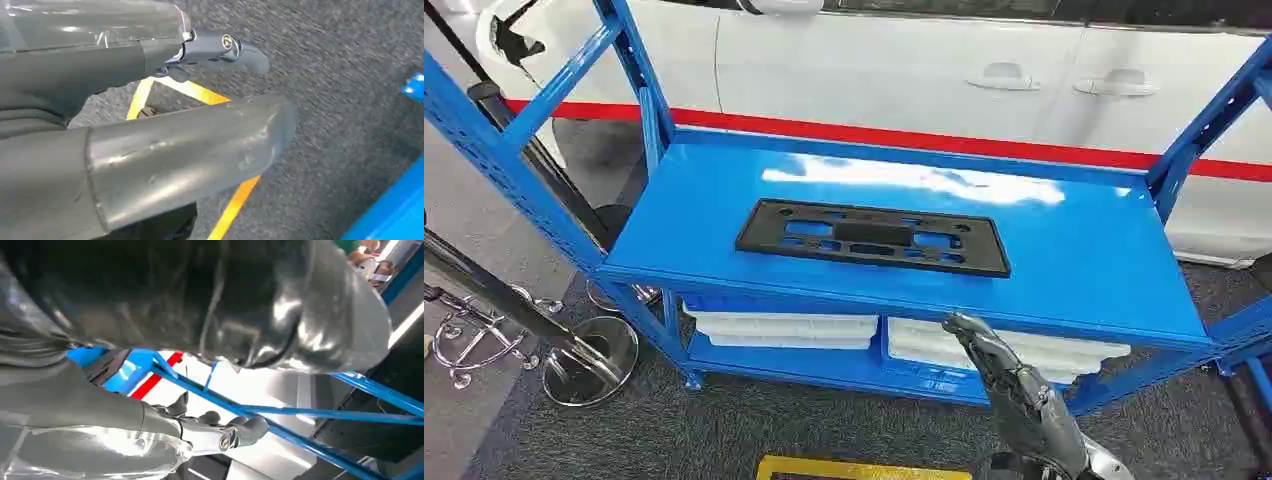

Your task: Take the parts from the cabinet and place them on the table.

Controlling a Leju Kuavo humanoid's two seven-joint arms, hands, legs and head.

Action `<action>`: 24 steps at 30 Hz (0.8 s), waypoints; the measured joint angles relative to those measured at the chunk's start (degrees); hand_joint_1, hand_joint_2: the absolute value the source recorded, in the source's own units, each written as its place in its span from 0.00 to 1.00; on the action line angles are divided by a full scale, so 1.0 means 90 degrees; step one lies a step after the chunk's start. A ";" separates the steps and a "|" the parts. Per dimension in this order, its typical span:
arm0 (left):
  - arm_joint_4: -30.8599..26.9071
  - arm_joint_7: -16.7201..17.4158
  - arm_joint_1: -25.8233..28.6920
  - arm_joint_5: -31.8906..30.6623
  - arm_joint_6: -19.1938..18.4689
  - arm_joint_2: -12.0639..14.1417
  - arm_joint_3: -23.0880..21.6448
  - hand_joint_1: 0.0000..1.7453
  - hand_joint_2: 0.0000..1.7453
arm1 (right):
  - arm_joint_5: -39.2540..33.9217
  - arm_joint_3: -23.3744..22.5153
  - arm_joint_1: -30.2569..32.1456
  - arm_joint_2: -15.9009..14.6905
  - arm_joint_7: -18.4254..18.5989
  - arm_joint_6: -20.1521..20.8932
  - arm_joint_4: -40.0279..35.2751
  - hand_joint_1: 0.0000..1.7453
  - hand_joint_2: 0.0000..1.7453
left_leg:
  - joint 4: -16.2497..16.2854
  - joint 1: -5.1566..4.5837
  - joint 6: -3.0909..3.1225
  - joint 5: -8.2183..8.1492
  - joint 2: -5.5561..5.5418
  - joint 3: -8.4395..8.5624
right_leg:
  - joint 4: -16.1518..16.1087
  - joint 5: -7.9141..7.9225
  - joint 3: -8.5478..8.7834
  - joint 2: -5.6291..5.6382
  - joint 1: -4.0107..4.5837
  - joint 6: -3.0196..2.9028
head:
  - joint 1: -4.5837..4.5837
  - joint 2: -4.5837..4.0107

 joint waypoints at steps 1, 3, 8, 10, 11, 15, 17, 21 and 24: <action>0.0000 -0.0007 -0.0002 -0.0005 0.0000 0.0000 0.0000 0.00 0.00 | 0.0017 0.0012 -0.0008 0.0000 0.0005 -0.0005 0.0010 0.00 0.00 | -0.0008 0.0009 -0.0046 -0.0078 -0.0002 0.0073 | -0.0637 0.0376 0.0214 -0.0026 -0.0007 -0.0015 | 0.0002 0.0000; 0.0000 -0.0017 -0.0040 -0.0010 0.0000 0.0007 0.0002 0.00 0.00 | 0.0036 0.0024 -0.0032 0.0002 0.0015 -0.0012 0.0032 0.00 0.00 | -0.0010 -0.0022 -0.0147 -0.0163 -0.0023 0.0120 | -0.0890 0.0152 0.0364 -0.0030 0.0074 -0.0097 | 0.0000 0.0000; 0.0000 -0.0027 -0.0068 -0.0027 -0.0005 0.0027 0.0000 0.00 0.00 | 0.0058 0.0034 -0.0078 0.0022 0.0015 -0.0012 0.0041 0.00 0.00 | 0.0286 0.0014 -0.0306 -0.0401 0.0015 0.0079 | -0.0969 0.0071 0.0510 -0.0007 0.0043 -0.0332 | -0.0002 0.0000; 0.0000 -0.0027 -0.0070 -0.0029 -0.0015 0.0029 0.0000 0.00 0.00 | 0.0058 0.0036 -0.0089 0.0024 0.0015 -0.0012 0.0049 0.00 0.00 | 0.1380 0.0015 -0.0332 -0.0857 0.0010 -0.0566 | -0.0968 0.0005 0.0567 -0.0013 0.0077 -0.0397 | -0.0005 0.0000; 0.0000 -0.0027 -0.0058 -0.0029 -0.0015 0.0029 0.0000 0.00 0.00 | 0.0061 0.0039 -0.0090 0.0027 0.0015 -0.0012 0.0056 0.00 0.00 | 0.1884 0.0015 -0.0338 -0.0985 0.0010 -0.0904 | -0.0967 -0.0028 0.0593 -0.0011 0.0097 -0.0415 | -0.0002 0.0002; 0.0000 -0.0024 -0.0019 -0.0066 -0.0015 0.0034 0.0000 0.00 0.00 | 0.0063 0.0058 -0.0093 0.0027 0.0015 -0.0058 0.0083 0.00 0.00 | 0.1102 -0.0006 -0.0228 0.0064 0.0003 -0.0925 | -0.0966 -0.0208 0.0856 0.0039 0.0159 -0.0411 | -0.0005 0.0000; 0.0000 -0.0024 -0.0023 -0.0073 -0.0015 0.0080 0.0005 0.00 0.00 | 0.0073 0.0063 -0.0117 0.0027 0.0015 -0.0068 0.0100 0.00 0.00 | 0.0370 -0.0086 -0.0080 0.0386 -0.0008 -0.0657 | -0.0983 -0.0299 0.0943 0.0034 0.0185 -0.0364 | 0.0005 0.0002; 0.0002 -0.0017 -0.0027 -0.0102 -0.0019 0.0085 0.0005 0.00 0.00 | 0.0151 0.0126 -0.0154 0.0017 0.0163 0.0036 0.0172 0.00 0.00 | 0.0120 -0.0108 -0.0036 0.0342 -0.0015 -0.0565 | -0.1074 -0.0316 0.0971 0.0051 0.0157 -0.0237 | -0.0005 0.0000; 0.0002 -0.0017 -0.0032 -0.0117 -0.0024 0.0078 0.0007 0.00 0.00 | 0.0172 0.0151 -0.0217 -0.0012 0.0199 0.0022 0.0216 0.00 0.00 | -0.0088 -0.0017 0.0047 0.0363 0.0001 -0.0368 | -0.0392 -0.0672 0.0649 -0.0033 0.0182 -0.0135 | -0.0002 0.0002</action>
